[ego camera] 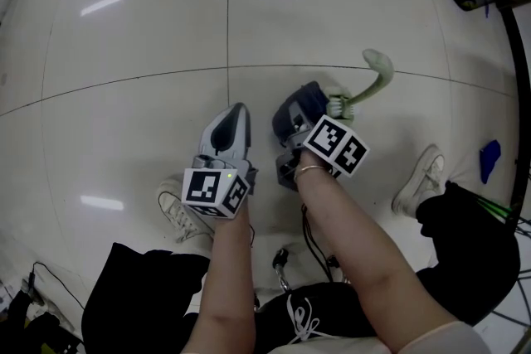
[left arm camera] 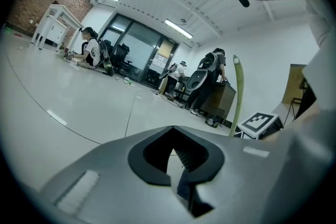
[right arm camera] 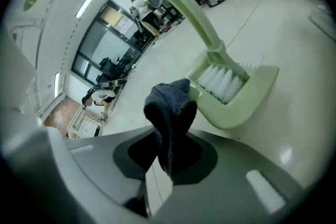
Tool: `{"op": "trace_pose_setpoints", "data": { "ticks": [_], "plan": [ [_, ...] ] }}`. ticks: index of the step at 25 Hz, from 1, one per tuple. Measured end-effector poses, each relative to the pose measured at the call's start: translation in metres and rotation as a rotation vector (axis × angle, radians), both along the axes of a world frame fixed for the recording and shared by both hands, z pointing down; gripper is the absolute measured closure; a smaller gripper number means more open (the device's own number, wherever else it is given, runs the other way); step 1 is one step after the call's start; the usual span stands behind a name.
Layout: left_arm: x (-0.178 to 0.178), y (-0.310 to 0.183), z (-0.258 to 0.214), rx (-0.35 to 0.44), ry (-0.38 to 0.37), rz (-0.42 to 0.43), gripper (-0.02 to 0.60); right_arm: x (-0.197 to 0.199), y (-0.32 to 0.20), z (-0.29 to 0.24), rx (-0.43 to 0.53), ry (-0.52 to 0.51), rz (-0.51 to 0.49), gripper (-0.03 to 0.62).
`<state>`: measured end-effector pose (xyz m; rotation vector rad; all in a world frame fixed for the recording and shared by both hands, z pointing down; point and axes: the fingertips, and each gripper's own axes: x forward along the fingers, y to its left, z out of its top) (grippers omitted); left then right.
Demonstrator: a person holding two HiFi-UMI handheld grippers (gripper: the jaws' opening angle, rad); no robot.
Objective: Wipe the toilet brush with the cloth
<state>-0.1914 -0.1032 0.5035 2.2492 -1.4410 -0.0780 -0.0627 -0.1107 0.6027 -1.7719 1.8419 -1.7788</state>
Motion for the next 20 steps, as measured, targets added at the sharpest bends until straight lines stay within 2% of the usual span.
{"op": "trace_pose_setpoints", "data": {
  "ticks": [3,9,13,17,20],
  "plan": [
    [0.003,0.002,0.004,-0.006,-0.001,0.017,0.575,0.006,0.008,0.017,-0.043,-0.036,0.069,0.530],
    [0.001,0.008,0.017,-0.036,-0.003,0.016,0.575,0.018,0.031,0.050,-0.126,-0.066,0.115,0.530],
    [0.001,0.004,0.016,-0.038,-0.009,0.019,0.575,0.018,0.050,0.066,-0.186,-0.102,0.099,0.530],
    [0.011,0.004,0.009,-0.024,-0.009,0.039,0.575,0.020,0.074,0.066,-0.199,-0.154,0.051,0.530],
    [0.022,-0.006,-0.014,0.016,0.002,0.046,0.575,0.025,0.086,0.048,-0.188,-0.191,-0.014,0.530]
  ]
}}
